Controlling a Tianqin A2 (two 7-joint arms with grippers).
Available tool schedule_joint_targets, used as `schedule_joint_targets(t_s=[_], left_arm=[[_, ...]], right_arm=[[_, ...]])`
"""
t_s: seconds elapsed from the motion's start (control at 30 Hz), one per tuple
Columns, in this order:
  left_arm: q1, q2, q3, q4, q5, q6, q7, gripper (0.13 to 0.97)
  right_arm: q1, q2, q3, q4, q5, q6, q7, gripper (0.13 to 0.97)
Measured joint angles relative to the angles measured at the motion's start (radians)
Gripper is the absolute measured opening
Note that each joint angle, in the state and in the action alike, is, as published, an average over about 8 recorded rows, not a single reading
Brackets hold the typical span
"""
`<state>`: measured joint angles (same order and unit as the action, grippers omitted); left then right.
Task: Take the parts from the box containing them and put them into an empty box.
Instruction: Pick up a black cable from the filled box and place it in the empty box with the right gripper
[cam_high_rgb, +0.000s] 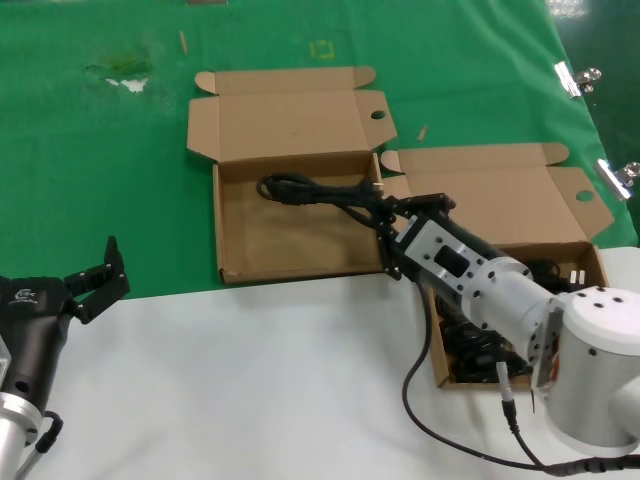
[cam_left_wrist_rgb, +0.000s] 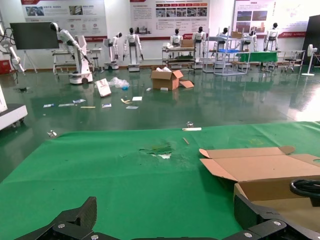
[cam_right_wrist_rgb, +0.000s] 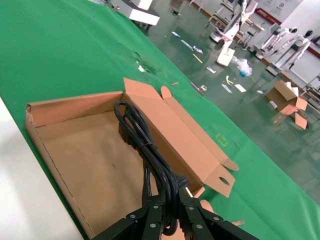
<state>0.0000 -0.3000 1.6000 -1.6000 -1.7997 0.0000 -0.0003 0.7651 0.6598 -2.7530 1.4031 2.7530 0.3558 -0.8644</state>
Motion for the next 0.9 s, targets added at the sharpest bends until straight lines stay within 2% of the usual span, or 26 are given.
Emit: schedule_joint_targets(t_s=[0.9], left_arm=[[0.0,0.0,0.0,0.0,0.0,0.0,0.0,0.966]], right_arm=[[-0.01,-0.078,0.0,-0.124,0.0,-0.034,-0.041,0.173]])
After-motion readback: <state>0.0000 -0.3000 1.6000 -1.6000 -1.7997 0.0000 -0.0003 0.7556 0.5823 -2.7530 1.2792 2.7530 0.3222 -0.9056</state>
